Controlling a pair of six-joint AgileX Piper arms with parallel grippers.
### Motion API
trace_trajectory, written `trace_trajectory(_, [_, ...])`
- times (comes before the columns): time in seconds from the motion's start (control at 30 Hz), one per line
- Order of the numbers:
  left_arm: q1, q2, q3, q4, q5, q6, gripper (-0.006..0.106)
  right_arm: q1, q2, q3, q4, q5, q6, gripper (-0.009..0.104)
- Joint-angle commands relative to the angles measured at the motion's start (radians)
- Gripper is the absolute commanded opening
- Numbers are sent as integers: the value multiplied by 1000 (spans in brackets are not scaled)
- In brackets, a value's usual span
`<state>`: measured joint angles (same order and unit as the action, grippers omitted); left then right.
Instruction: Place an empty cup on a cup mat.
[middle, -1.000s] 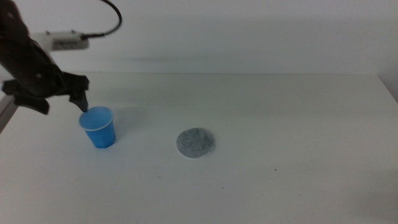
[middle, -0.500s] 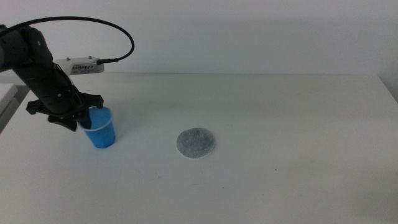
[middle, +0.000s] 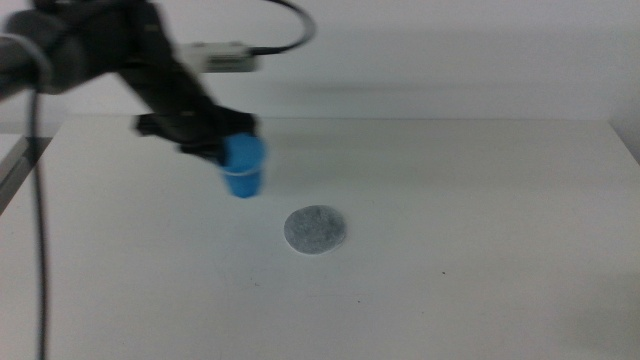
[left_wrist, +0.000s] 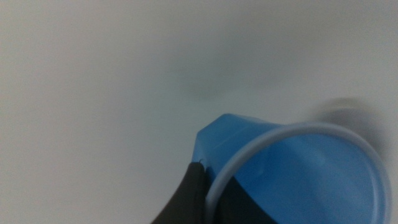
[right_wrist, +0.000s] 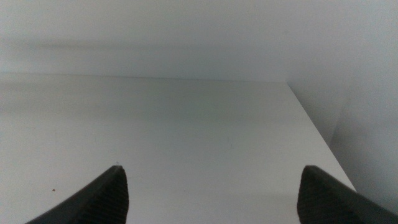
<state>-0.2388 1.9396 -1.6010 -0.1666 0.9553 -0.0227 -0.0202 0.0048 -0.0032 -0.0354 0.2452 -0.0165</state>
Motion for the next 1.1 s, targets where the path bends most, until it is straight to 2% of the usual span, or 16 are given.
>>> trace_trajectory(0.0, [-69,17,-28,-1,-3,-36,-2,1,-5,3,-3,-7,-4,93])
trace_trajectory(0.2, [-176,83,-49,-16,-78,-63,-2,1,-5,3,-3,-7,-4,93])
trace_trajectory(0.53, [-200,151,-49,-60,-84,-81,0,1,-5,3,-3,-7,-4,93])
trace_trajectory(0.57, [-198,125,-51,-30,-40,-68,37,1,-5,3,-3,-7,-4,93])
trace_trajectory(0.7, [-170,50,-63,20,51,-28,86,1,-5,3,-3,-7,-4,93])
trace_trajectory(0.73, [-165,16,-63,34,67,-33,94,1,-5,3,-3,-7,-4,93])
trace_trajectory(0.9, [-160,-237,55,224,74,-141,94,1,-5,3,-3,-7,-4,93])
trace_trajectory(1.07, [-158,-576,346,333,4,-228,94,1,-5,3,-3,-7,-4,93])
